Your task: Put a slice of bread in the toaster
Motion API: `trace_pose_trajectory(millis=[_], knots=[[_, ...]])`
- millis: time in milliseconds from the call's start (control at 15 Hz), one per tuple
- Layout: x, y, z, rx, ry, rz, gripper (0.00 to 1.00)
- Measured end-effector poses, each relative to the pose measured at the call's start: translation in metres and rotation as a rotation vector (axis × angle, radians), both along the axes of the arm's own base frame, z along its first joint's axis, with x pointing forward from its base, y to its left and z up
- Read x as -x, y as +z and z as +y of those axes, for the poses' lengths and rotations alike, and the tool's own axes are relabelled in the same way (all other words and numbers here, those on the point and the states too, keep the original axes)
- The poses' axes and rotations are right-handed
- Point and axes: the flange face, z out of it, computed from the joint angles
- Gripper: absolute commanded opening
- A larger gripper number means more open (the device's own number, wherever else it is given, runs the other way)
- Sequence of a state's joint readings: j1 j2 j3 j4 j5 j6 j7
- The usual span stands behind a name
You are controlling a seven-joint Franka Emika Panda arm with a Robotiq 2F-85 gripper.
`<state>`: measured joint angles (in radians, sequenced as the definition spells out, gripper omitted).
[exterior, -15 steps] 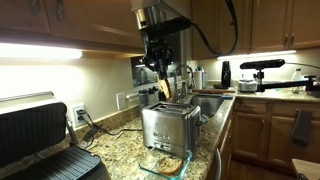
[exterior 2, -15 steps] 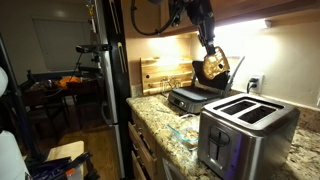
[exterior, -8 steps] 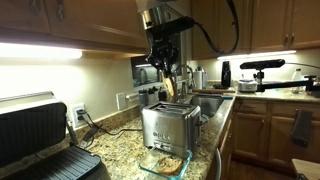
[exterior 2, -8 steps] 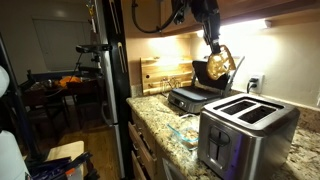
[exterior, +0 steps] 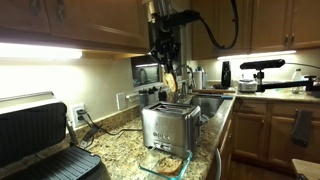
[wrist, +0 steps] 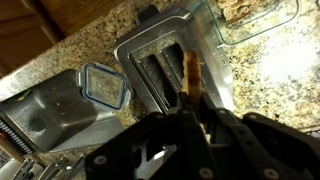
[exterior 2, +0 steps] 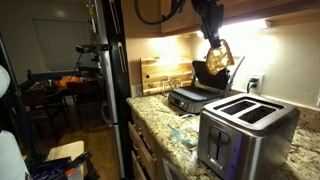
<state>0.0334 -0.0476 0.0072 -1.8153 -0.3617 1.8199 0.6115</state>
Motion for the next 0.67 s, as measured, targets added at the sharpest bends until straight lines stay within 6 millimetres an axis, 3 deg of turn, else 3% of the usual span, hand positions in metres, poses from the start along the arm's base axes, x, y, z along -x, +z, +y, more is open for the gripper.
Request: trace_pose_trajectory(millis=[667], knots=[[0.004,-0.013,-0.020,-0.109,0.135,0.086,0.04]])
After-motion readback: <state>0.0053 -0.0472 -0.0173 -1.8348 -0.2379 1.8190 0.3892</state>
